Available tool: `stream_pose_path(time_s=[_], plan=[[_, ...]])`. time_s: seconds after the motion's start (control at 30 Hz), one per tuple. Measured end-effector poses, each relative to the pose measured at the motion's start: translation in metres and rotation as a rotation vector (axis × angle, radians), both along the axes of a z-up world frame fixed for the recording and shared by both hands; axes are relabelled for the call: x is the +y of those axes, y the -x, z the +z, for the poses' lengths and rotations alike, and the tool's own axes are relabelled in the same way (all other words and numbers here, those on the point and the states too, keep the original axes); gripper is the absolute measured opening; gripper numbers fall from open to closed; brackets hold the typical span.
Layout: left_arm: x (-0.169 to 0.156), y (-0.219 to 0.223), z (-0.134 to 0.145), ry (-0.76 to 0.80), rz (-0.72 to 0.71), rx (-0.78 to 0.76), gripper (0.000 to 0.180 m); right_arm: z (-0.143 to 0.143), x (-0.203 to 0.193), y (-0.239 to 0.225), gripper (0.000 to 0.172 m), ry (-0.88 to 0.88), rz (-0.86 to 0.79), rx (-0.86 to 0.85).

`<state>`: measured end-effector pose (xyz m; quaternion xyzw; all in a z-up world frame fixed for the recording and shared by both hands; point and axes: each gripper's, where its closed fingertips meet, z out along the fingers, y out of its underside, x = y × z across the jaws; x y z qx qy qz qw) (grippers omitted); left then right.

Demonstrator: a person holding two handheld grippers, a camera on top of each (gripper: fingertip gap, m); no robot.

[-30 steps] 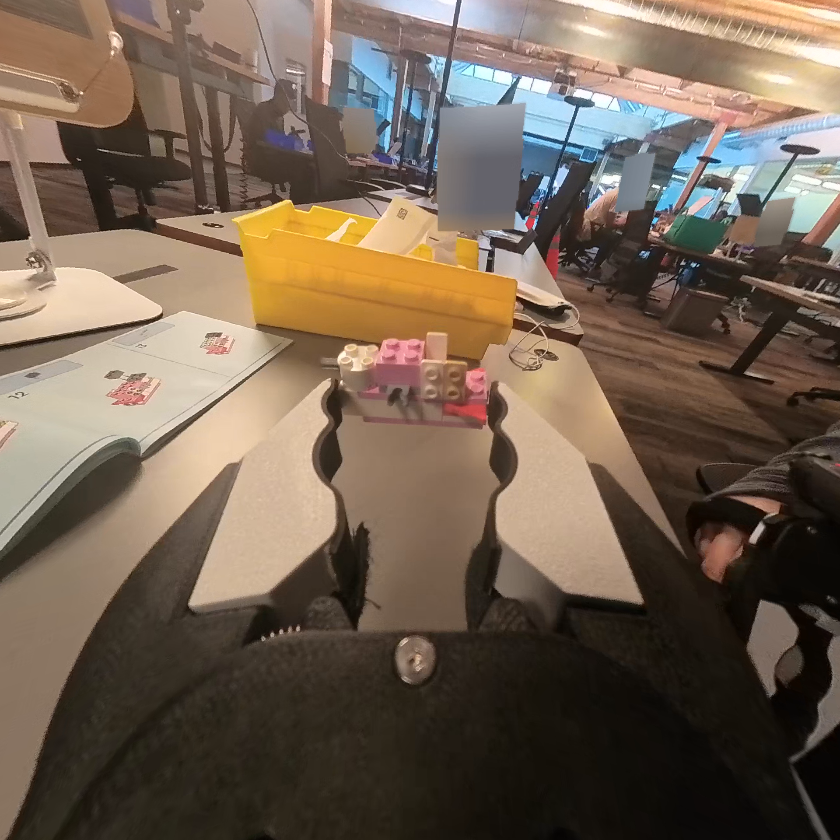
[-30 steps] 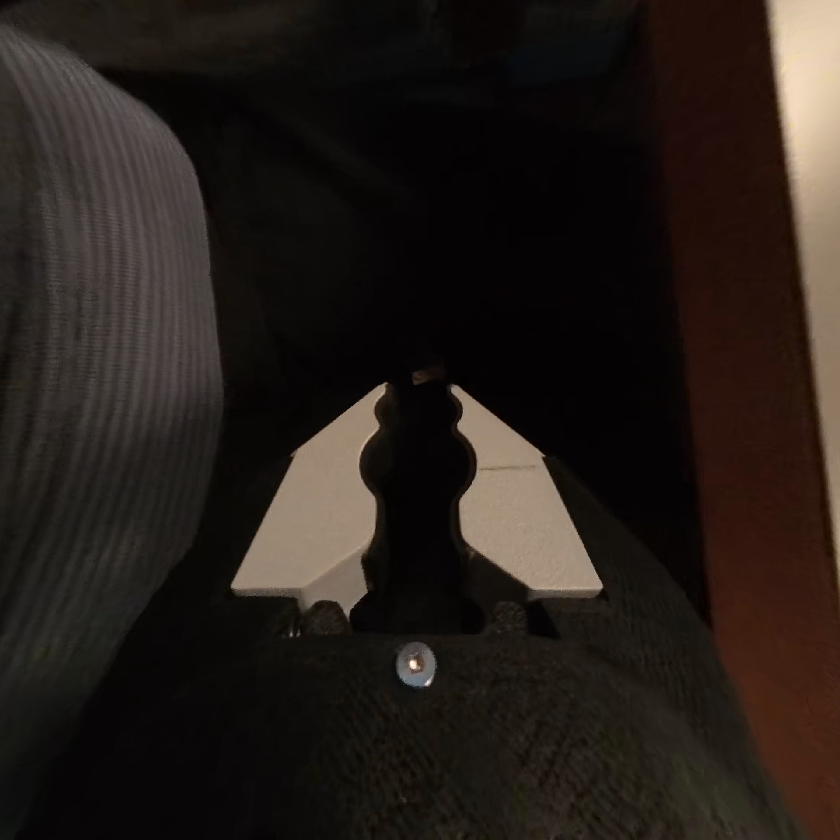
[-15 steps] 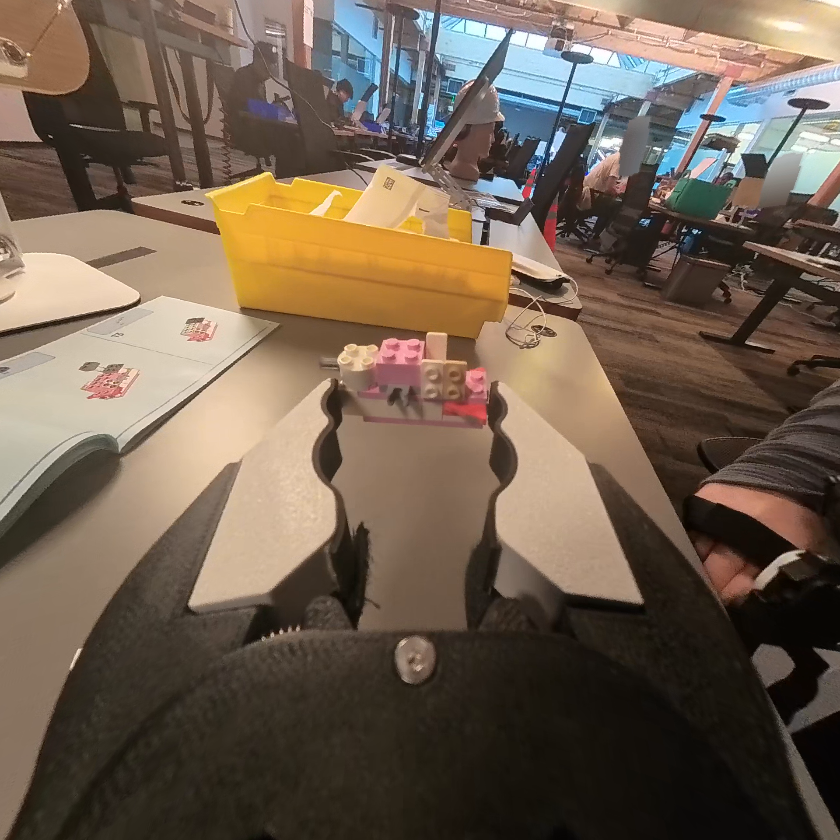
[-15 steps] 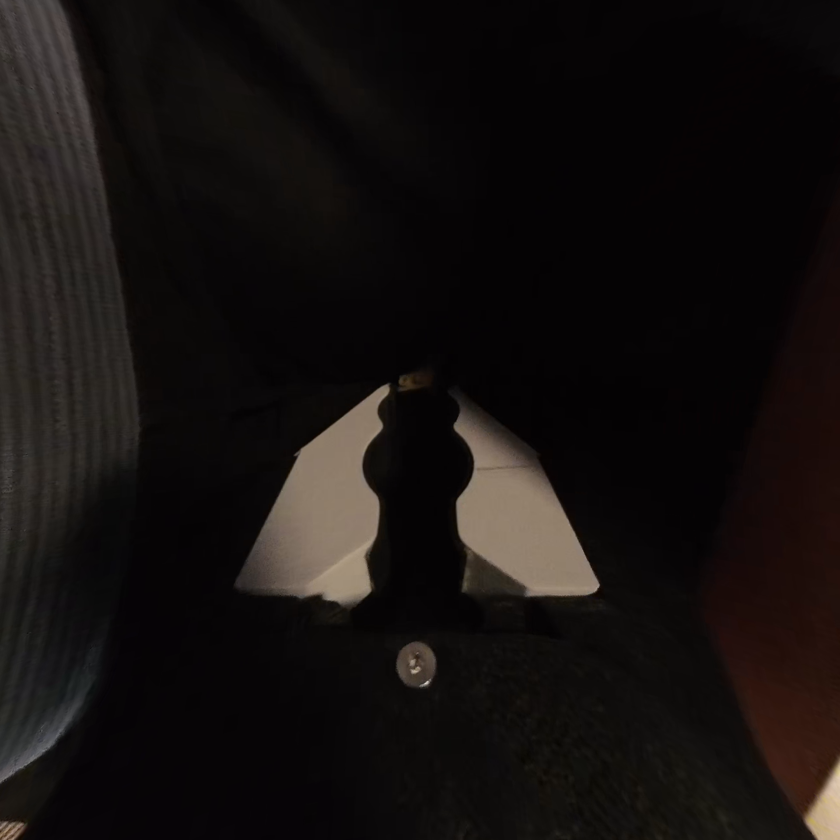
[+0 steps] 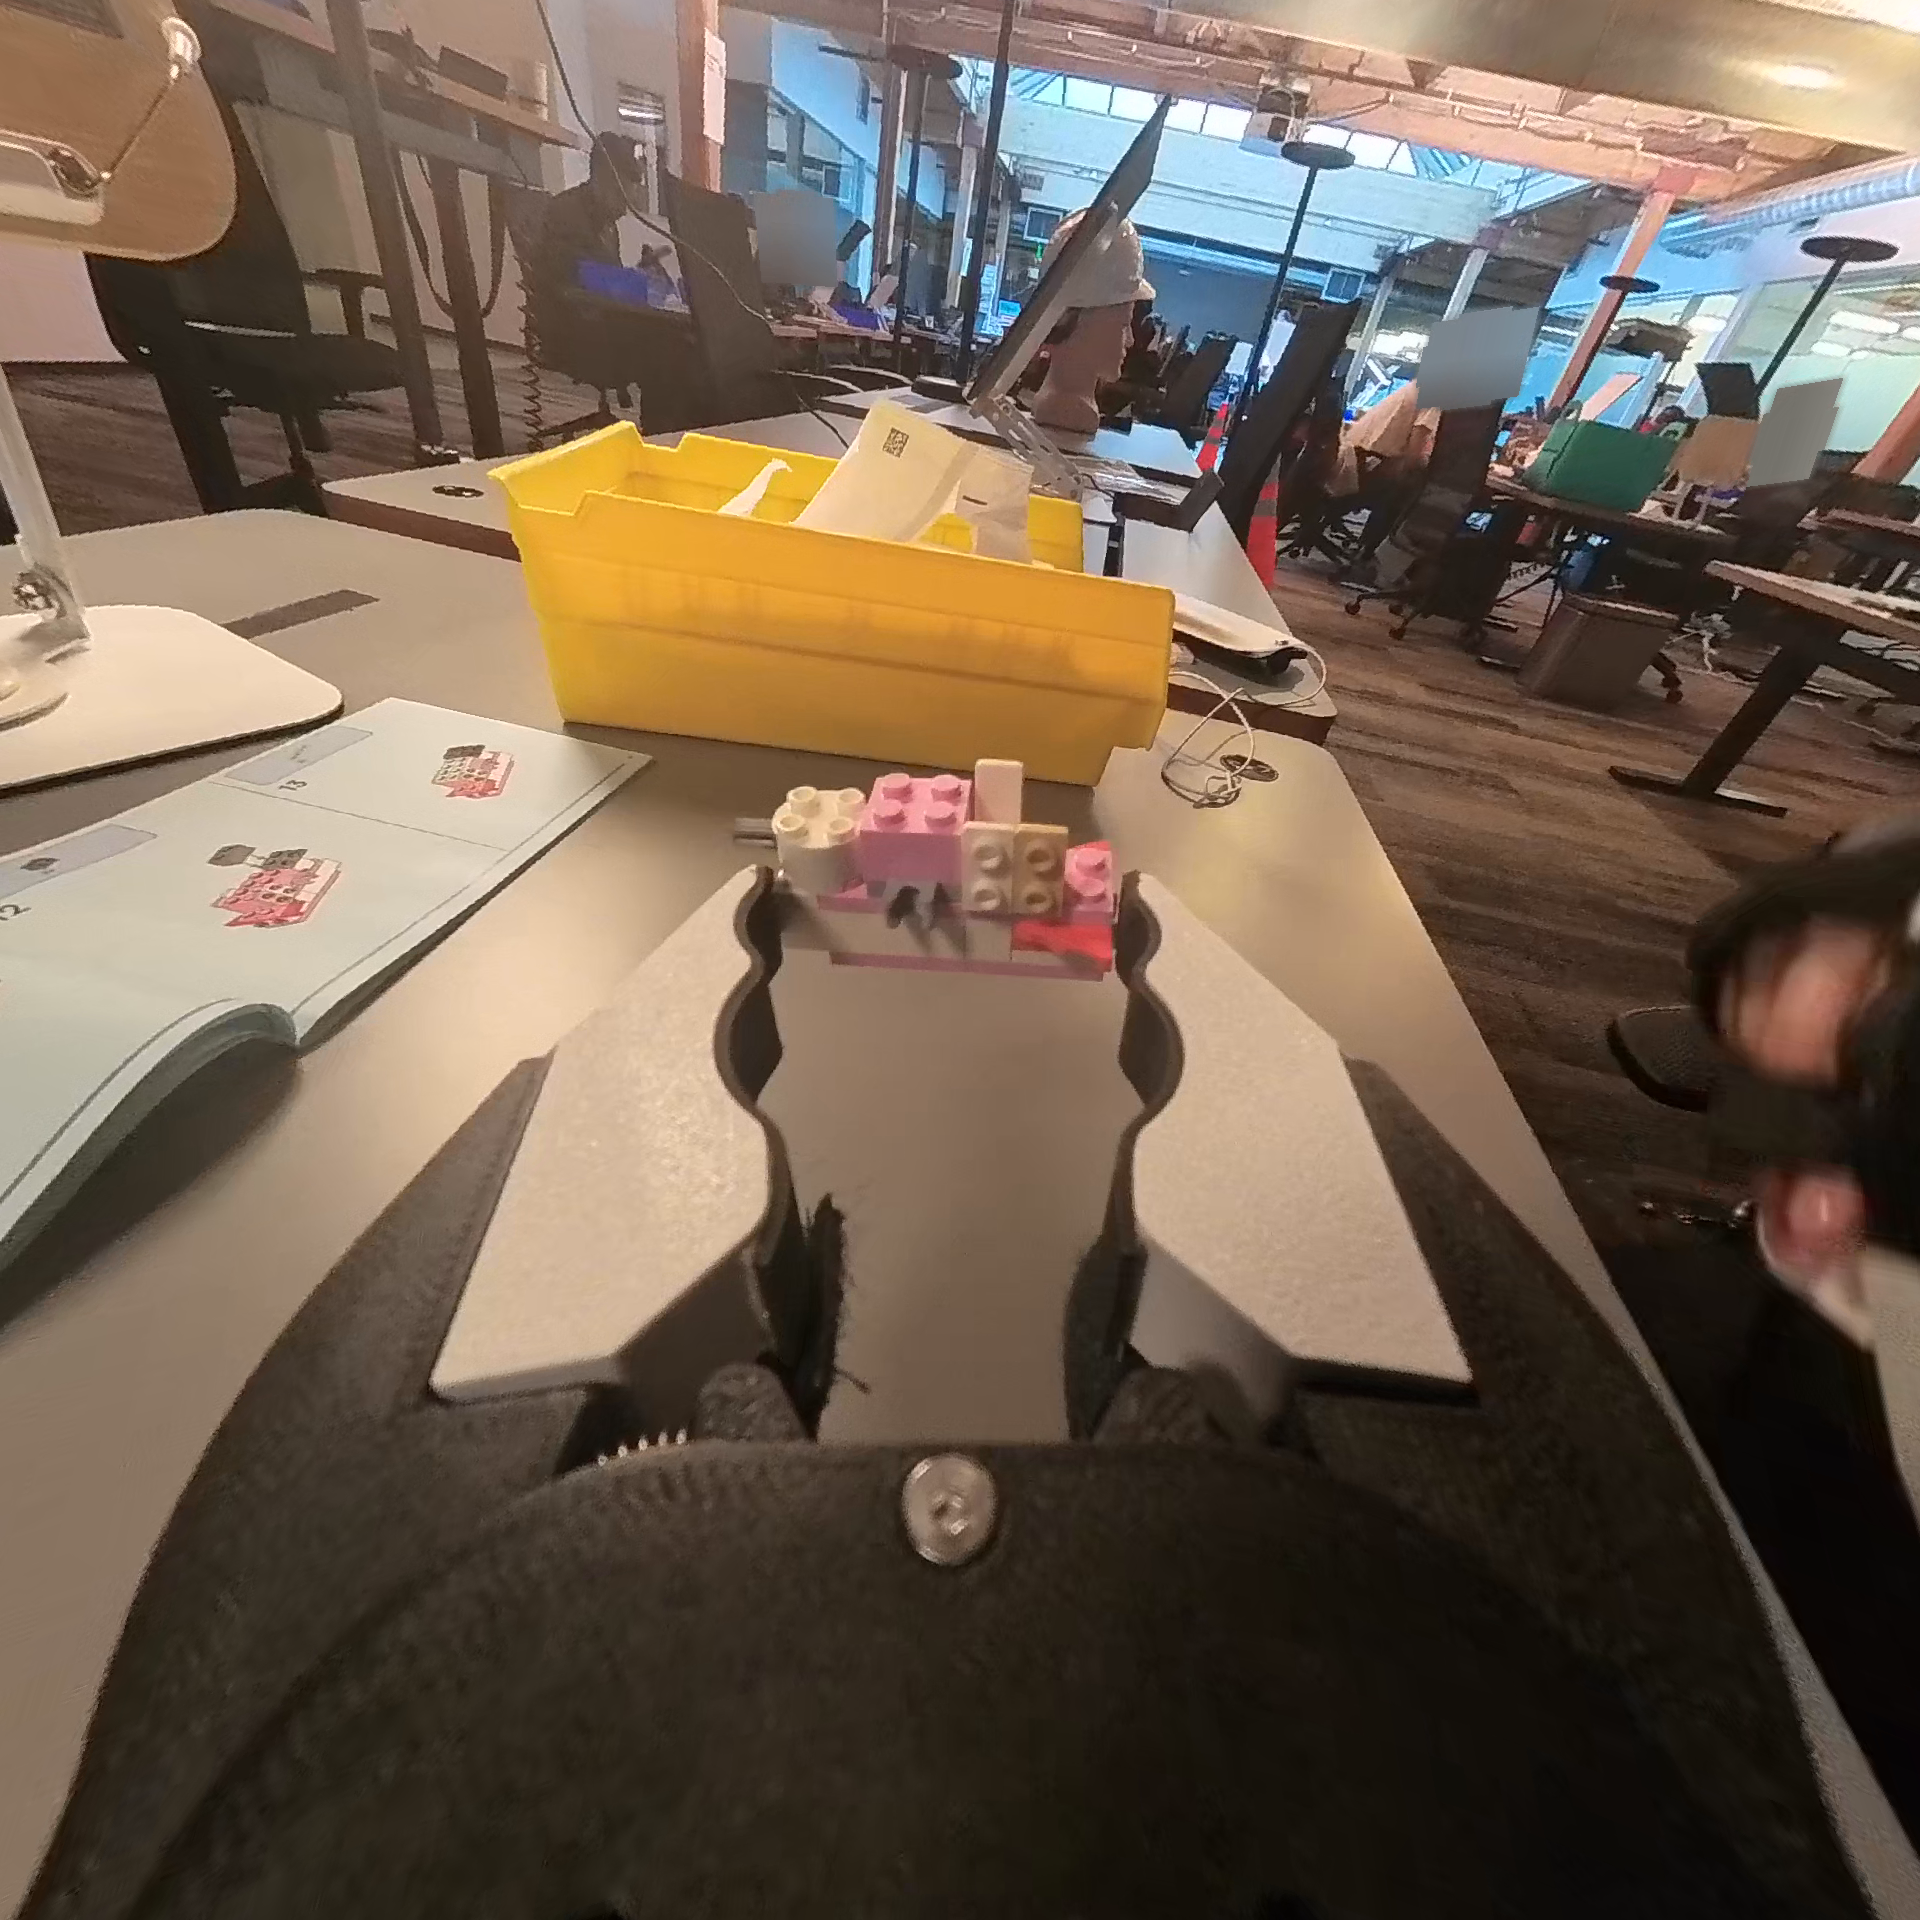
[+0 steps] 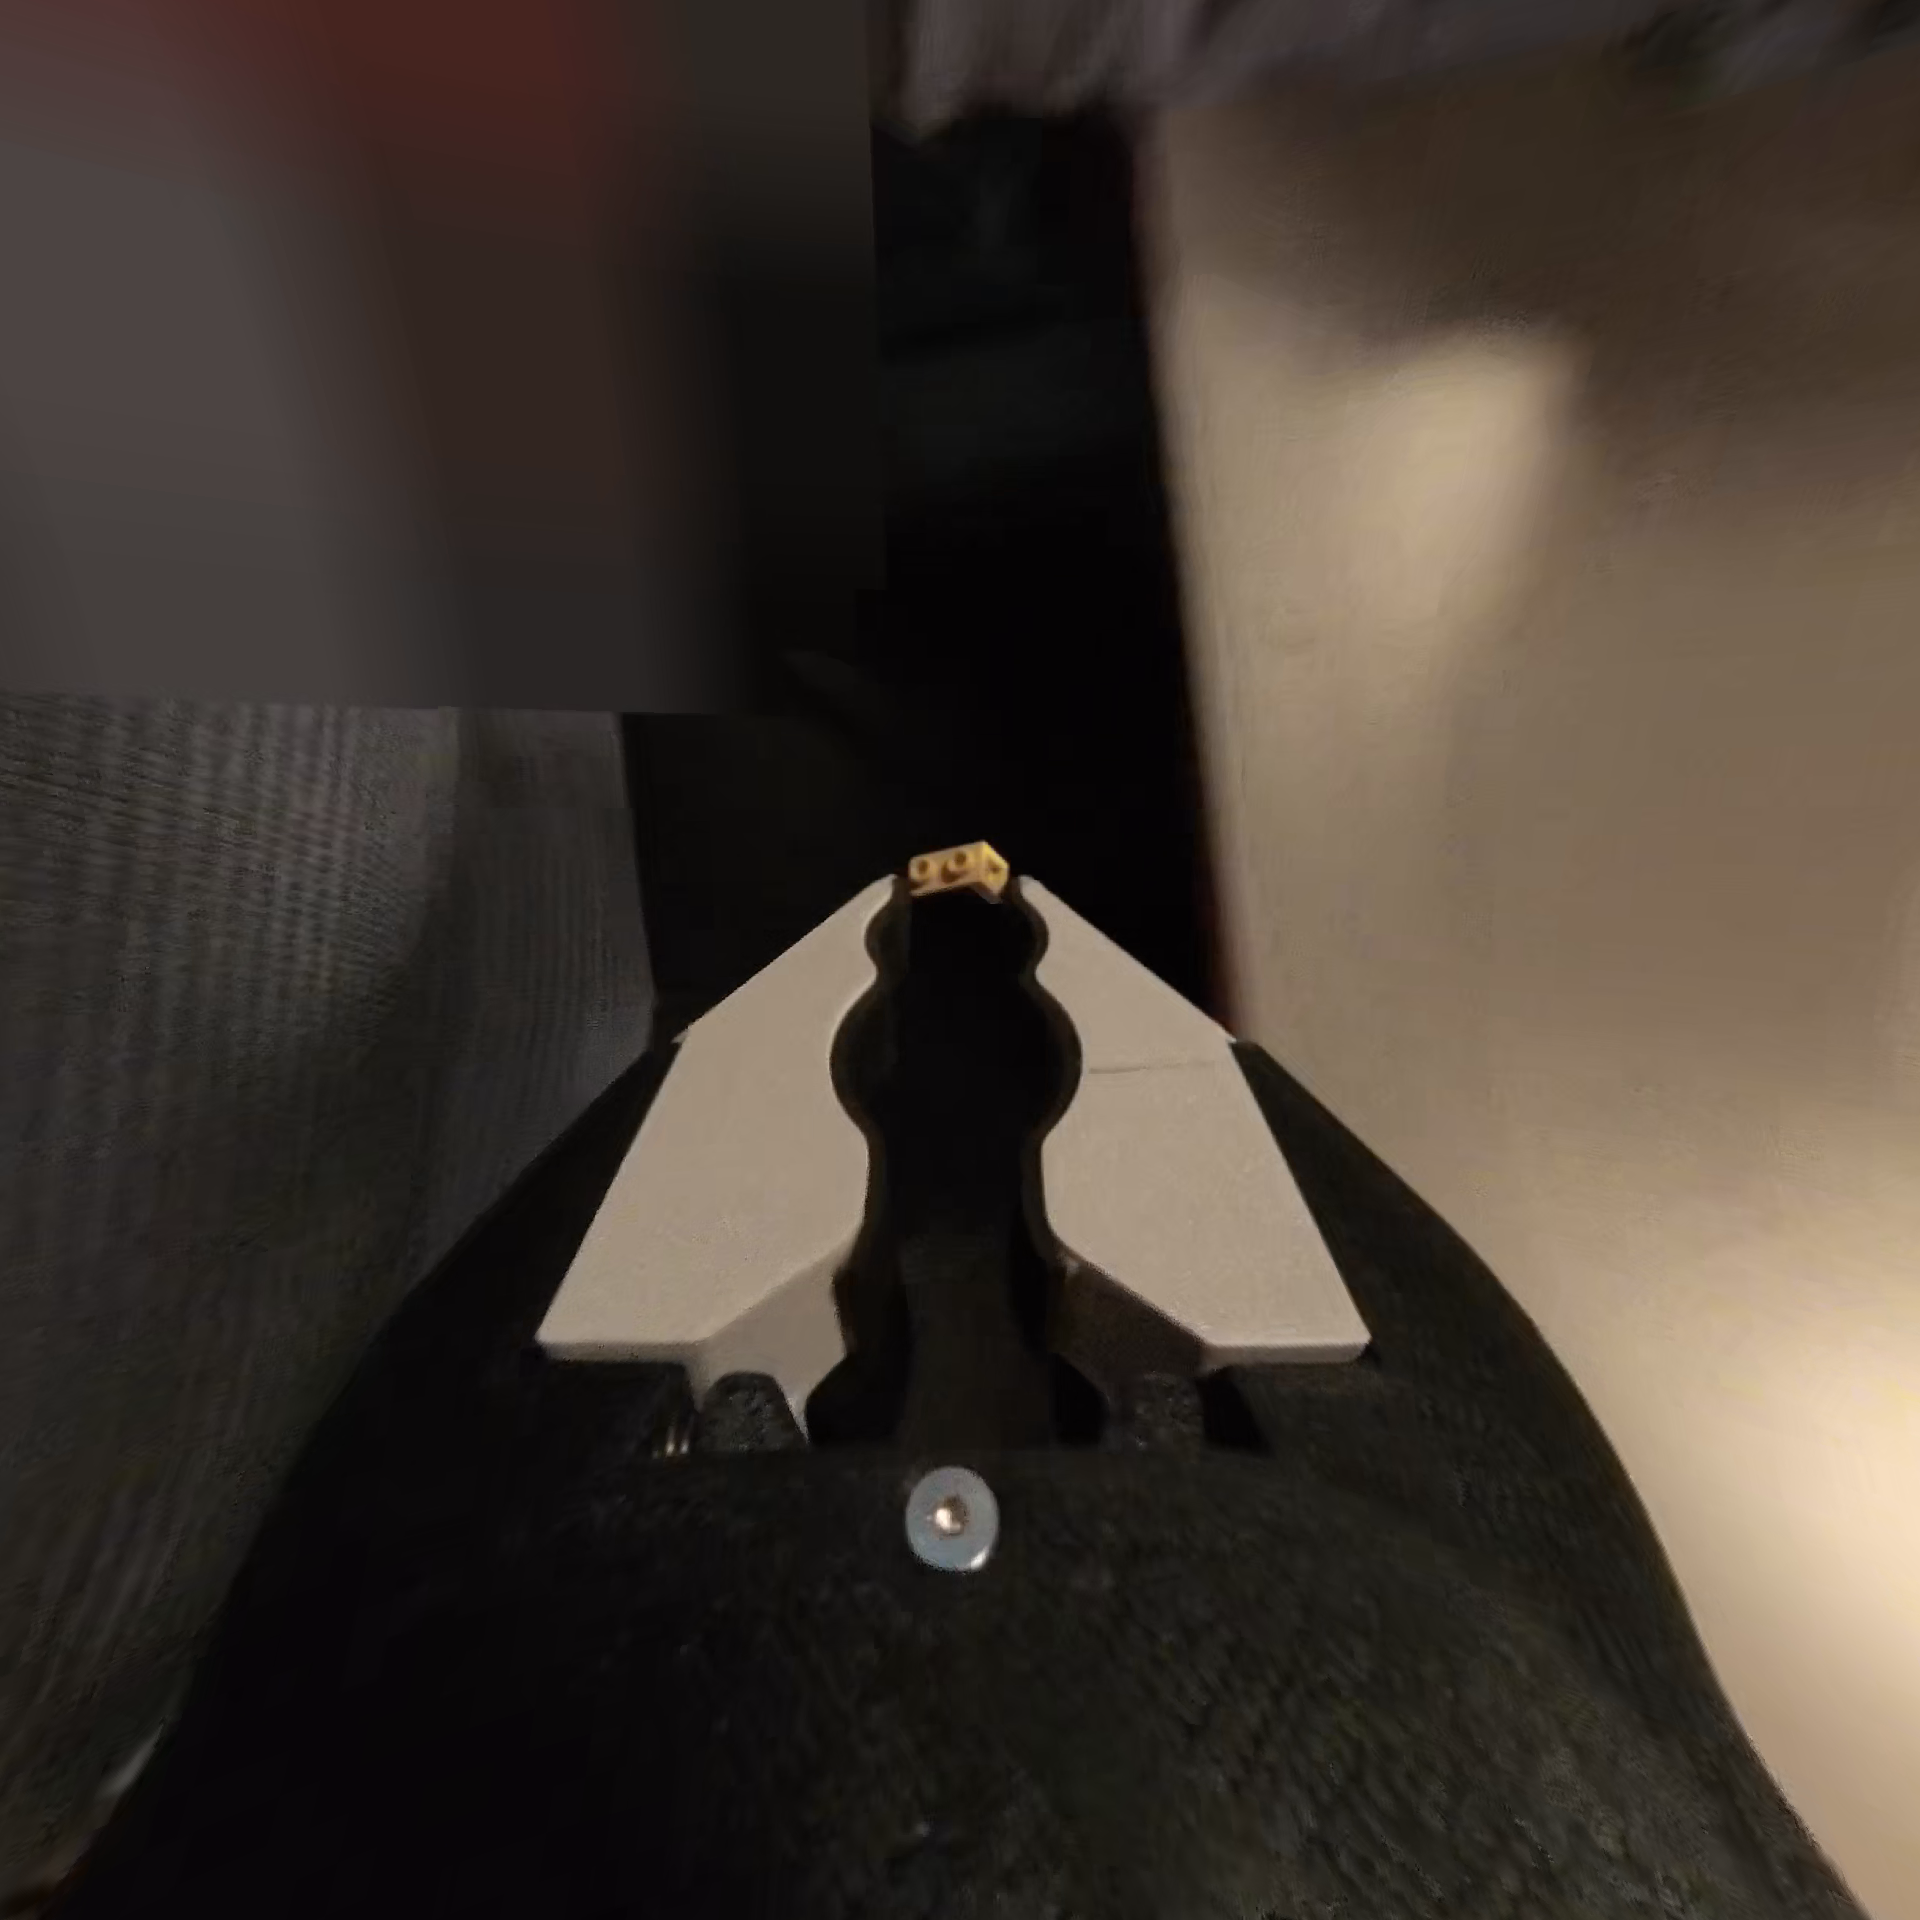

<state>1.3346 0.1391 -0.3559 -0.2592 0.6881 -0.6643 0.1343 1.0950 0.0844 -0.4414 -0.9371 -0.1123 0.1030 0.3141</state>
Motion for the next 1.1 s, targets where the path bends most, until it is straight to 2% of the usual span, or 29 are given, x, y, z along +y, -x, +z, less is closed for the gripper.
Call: stream_pose_path(time_s=[0.07,0.13,0.2,0.3,0.47,0.6,0.8,0.9,0.97,1.1], plan=[[-0.001,0.000,-0.002,-0.010,0.000,0.000,0.064,0.036,0.002,-0.045,0.017,-0.087,-0.142,-0.050],[-0.002,-0.001,-0.005,-0.035,0.005,0.003,0.064,0.052,-0.001,-0.099,0.017,-0.124,-0.319,-0.085],[0.000,-0.003,-0.012,-0.097,0.028,0.008,0.064,0.043,-0.008,-0.139,0.017,-0.096,-0.457,-0.021],[0.000,-0.005,-0.023,-0.211,0.052,-0.006,0.064,0.021,-0.013,-0.173,0.017,-0.048,-0.574,0.112],[-0.006,-0.003,-0.035,-0.294,0.034,-0.019,0.064,0.001,-0.016,-0.195,0.016,-0.022,-0.635,0.184],[-0.006,-0.002,-0.033,-0.277,0.029,-0.019,0.064,-0.006,-0.020,-0.203,0.017,-0.011,-0.644,0.170],[-0.006,-0.002,-0.033,-0.274,0.027,-0.015,0.064,-0.002,-0.033,-0.200,0.028,0.008,-0.616,0.072],[-0.007,-0.001,-0.033,-0.277,0.021,-0.016,0.064,0.006,-0.036,-0.194,0.029,-0.006,-0.513,-0.076],[-0.009,0.000,-0.033,-0.274,0.015,-0.015,0.064,0.011,-0.035,-0.193,0.028,-0.001,-0.372,-0.268],[-0.009,0.000,-0.032,-0.261,0.009,-0.012,0.064,0.008,-0.032,-0.183,0.024,0.122,0.084,-0.716]])
